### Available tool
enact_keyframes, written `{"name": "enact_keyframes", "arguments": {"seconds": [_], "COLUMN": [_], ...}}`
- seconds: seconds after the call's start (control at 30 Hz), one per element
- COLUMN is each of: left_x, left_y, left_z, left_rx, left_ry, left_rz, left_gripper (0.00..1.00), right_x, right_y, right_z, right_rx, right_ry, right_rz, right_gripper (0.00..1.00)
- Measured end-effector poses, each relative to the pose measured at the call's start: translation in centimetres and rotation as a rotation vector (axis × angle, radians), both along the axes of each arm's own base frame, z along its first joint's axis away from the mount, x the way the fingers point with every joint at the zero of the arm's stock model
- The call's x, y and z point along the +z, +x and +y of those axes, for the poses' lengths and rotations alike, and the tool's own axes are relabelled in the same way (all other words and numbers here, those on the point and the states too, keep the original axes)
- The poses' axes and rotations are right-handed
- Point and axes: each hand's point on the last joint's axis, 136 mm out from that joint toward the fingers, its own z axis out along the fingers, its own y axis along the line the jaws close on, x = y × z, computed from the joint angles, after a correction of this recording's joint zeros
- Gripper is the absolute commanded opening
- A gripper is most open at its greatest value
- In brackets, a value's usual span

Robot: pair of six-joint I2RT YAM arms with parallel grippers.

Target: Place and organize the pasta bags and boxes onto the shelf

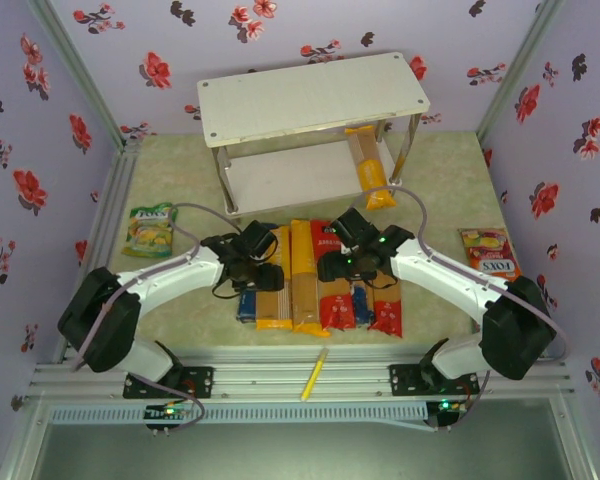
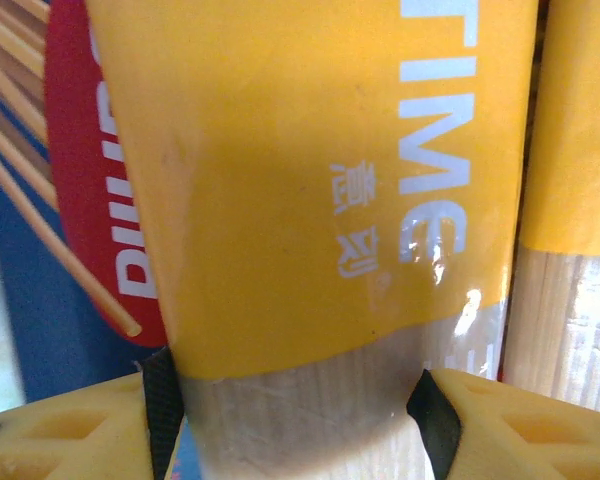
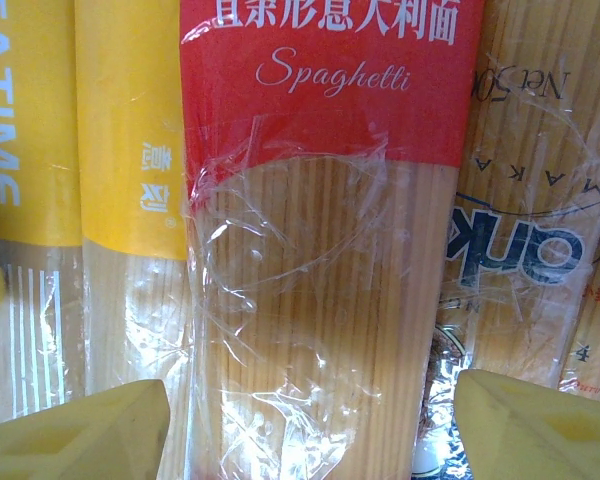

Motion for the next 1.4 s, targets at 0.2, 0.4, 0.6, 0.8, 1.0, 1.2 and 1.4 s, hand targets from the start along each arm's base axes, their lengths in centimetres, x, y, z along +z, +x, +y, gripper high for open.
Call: {"name": "enact_keyframes", "arguments": {"seconds": [0.2,0.4,0.6,0.8,1.0,1.2,1.4], "left_x": [0.1,0.3,0.8,1.1,2.4,5.3,8.4], "left_y": [0.0,0.0,0.1,0.2,0.9,2.9,4.4], "left_z": [-0.6,-1.0,-1.3,-1.1,-0.4,0.9,0.7], "left_rx": [-0.006,0.001,0.009,0.021,0.065,0.136,0.144], "left_ry": [-0.029,-0.077,-0.122,-0.172,-0.268,-0.373,-0.453], "left_rz": [0.007,0.029,0.047,0.061,0.071,0.024,-0.02], "left_gripper": [0.36,0.0,0.0,0.0,0.0,0.0,0.0], "right_x": [0.2,0.2,0.0,0.3,0.6,0.6,0.8], "right_y": [0.1,0.2,0.1,0.5,0.8,0.9,1.1], "right_z": [-0.2,-0.2,-0.2,0.0,0.0,-0.2,-0.3], "right_rx": [-0.005,-0.006,-0.005,-0.008,-0.012,-0.017,-0.023], "right_ry": [-0.004,-0.006,-0.013,-0.014,-0.015,-0.024,-0.032], "right_rz": [-0.012,-0.013,-0.006,-0.011,-0.024,-0.032,-0.042], "right_gripper": [0.76,0.76,0.76,0.76,0.76,0.76,0.76]}}
